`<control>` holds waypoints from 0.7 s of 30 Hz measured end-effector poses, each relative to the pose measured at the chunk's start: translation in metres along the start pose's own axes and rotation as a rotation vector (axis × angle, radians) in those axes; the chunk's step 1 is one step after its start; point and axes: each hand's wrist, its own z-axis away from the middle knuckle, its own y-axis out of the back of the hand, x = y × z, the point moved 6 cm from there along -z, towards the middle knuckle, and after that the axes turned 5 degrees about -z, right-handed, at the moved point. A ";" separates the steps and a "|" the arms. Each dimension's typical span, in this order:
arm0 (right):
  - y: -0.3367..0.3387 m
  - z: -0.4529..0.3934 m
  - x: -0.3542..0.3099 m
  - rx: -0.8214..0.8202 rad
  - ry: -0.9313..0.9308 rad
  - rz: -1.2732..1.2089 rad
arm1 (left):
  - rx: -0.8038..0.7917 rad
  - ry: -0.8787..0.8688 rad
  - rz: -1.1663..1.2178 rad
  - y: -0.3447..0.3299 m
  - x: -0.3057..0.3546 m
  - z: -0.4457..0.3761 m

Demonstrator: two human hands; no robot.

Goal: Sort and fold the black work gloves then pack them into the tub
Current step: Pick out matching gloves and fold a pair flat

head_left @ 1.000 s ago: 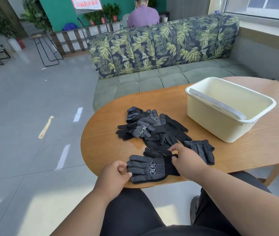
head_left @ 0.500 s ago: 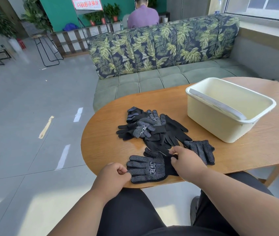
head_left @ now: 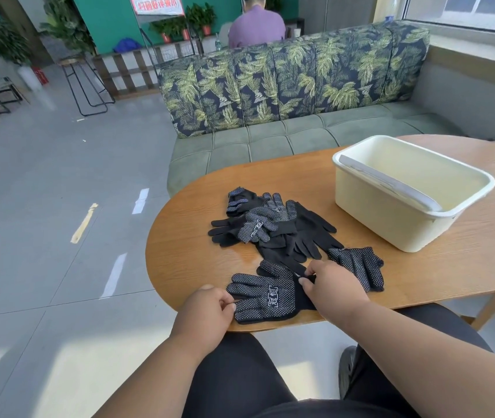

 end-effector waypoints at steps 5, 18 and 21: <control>-0.003 0.003 -0.001 -0.017 0.037 0.040 | -0.016 -0.029 -0.092 -0.001 0.004 -0.001; -0.010 0.008 -0.012 -0.017 0.239 0.250 | 0.082 0.073 -0.005 0.011 -0.004 -0.016; -0.012 0.008 -0.016 0.012 0.314 0.337 | 0.117 0.158 0.028 0.009 -0.005 -0.023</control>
